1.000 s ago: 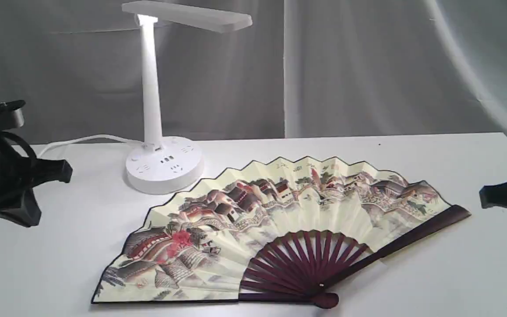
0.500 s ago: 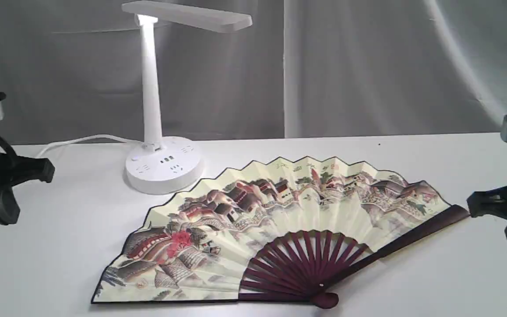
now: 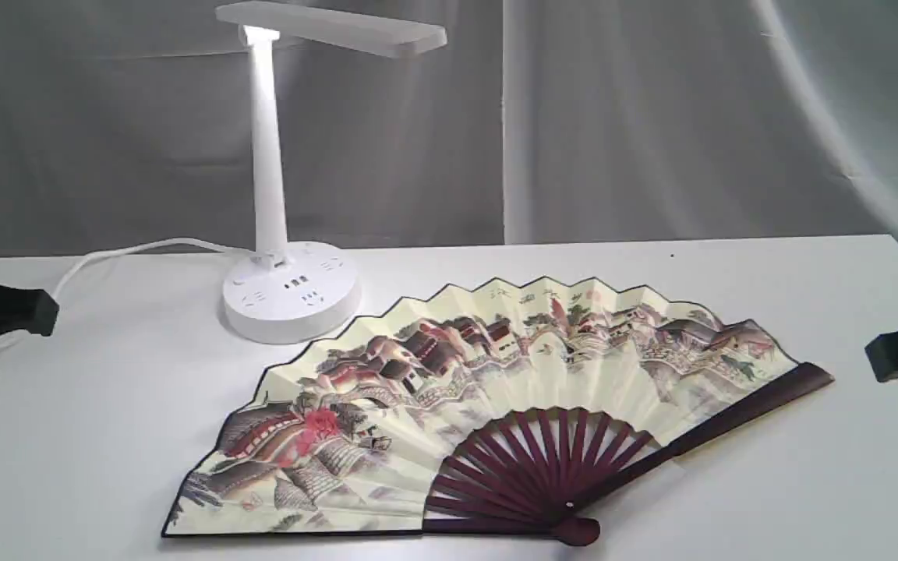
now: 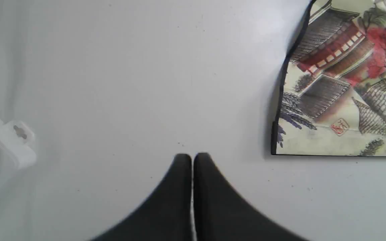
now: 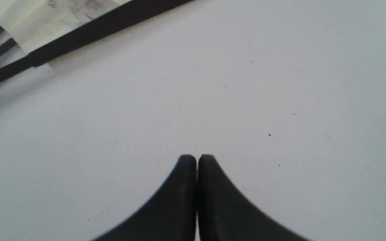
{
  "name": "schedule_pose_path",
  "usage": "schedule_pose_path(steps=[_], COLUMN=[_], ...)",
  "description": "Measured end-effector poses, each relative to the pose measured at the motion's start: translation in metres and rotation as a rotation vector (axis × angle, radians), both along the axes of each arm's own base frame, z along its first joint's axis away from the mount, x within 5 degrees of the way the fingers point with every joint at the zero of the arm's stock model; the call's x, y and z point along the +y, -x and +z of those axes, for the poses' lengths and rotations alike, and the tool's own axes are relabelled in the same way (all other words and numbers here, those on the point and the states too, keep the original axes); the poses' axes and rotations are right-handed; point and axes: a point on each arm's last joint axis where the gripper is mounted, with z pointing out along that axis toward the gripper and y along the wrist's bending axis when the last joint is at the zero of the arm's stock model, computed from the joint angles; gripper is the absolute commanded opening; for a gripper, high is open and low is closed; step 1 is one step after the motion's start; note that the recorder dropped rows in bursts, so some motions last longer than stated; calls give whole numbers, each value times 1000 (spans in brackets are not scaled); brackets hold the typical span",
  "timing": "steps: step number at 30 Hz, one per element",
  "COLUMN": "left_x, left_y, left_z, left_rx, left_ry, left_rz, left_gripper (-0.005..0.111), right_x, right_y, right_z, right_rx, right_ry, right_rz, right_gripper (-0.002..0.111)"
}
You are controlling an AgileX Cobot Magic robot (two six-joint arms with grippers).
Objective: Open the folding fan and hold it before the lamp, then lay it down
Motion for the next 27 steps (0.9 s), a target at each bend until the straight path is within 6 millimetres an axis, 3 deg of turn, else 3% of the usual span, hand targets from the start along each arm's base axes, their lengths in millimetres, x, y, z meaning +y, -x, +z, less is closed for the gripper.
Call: schedule_pose_path(steps=[12,19,27], left_x=[1,1,2], left_y=[59,116,188], left_z=[32,64,93], left_rx=[-163,-380,-649], left_ry=[-14,-18,-33], left_rz=[-1,0,2], left_gripper=[0,0,0], right_x=[3,3,3], right_y=[44,89,146], right_z=[35,43,67], right_rx=[-35,-118,-334], right_ry=[5,5,6], right_rz=[5,4,3], right_gripper=[0,0,0])
